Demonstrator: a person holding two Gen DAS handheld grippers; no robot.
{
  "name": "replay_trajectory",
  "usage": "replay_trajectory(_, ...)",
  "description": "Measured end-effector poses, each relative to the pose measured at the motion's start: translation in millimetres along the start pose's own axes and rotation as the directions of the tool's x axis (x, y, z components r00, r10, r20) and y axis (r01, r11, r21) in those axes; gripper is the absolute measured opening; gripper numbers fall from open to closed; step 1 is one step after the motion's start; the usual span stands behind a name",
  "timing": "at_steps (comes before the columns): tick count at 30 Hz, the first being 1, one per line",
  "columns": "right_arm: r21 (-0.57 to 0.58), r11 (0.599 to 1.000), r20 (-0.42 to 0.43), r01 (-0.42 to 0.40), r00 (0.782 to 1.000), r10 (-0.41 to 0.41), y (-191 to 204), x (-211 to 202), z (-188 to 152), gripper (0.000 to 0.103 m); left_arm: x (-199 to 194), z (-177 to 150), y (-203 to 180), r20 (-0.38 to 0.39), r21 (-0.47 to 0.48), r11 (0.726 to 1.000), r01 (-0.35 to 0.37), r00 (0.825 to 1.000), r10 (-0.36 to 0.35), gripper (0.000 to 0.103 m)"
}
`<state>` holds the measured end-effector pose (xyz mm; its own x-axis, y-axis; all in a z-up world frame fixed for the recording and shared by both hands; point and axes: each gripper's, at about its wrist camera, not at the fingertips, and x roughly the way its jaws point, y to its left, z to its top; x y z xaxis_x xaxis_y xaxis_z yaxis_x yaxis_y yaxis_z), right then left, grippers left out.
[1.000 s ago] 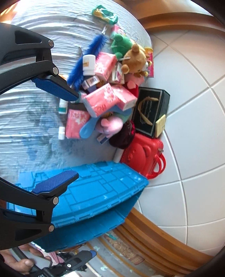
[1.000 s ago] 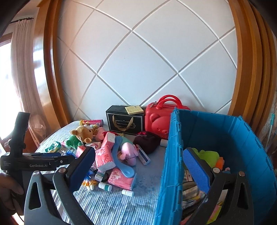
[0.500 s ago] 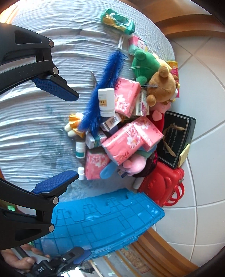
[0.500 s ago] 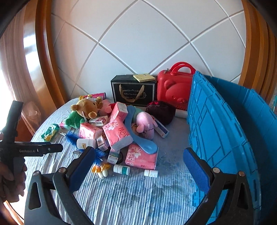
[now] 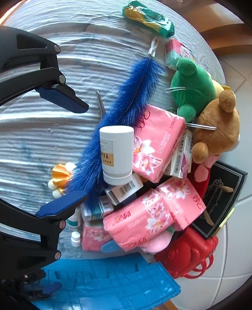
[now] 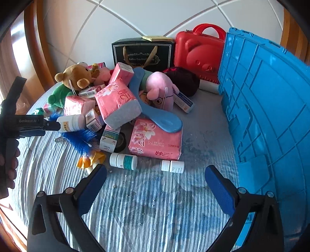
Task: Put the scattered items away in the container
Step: 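Lower left tool onto the large white bottle while right tool lowers onto the green-labelled pill bottle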
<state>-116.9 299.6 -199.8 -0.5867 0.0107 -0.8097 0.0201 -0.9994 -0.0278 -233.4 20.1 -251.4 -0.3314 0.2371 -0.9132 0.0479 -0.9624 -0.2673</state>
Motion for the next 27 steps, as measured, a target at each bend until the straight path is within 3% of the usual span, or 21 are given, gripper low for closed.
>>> replay_trajectory(8,-0.011,1.0,-0.044,-0.014,0.999,0.014,6,28,2,0.103,38,18,-4,-0.016,-0.054,0.998,-0.018,1.0,0.017,0.082)
replay_trajectory(18,-0.031,0.999,-0.078,-0.036,0.996,0.033,14,57,4,0.103,62,27,-21,-0.034,-0.031,0.998,-0.05,0.998,0.049,0.084)
replay_trajectory(23,-0.054,0.996,-0.09,-0.066,0.994,0.061,30,72,2,0.103,66,28,-22,-0.017,-0.026,0.999,-0.028,0.999,0.028,0.087)
replay_trajectory(26,-0.06,0.995,-0.108,-0.081,0.991,0.074,39,84,2,0.103,58,27,-22,0.026,0.003,1.0,0.004,1.0,-0.004,0.081)
replay_trajectory(27,-0.058,0.995,-0.115,-0.086,0.99,0.078,42,88,2,0.103,54,26,-22,0.041,0.014,1.0,0.011,0.999,-0.012,0.069)
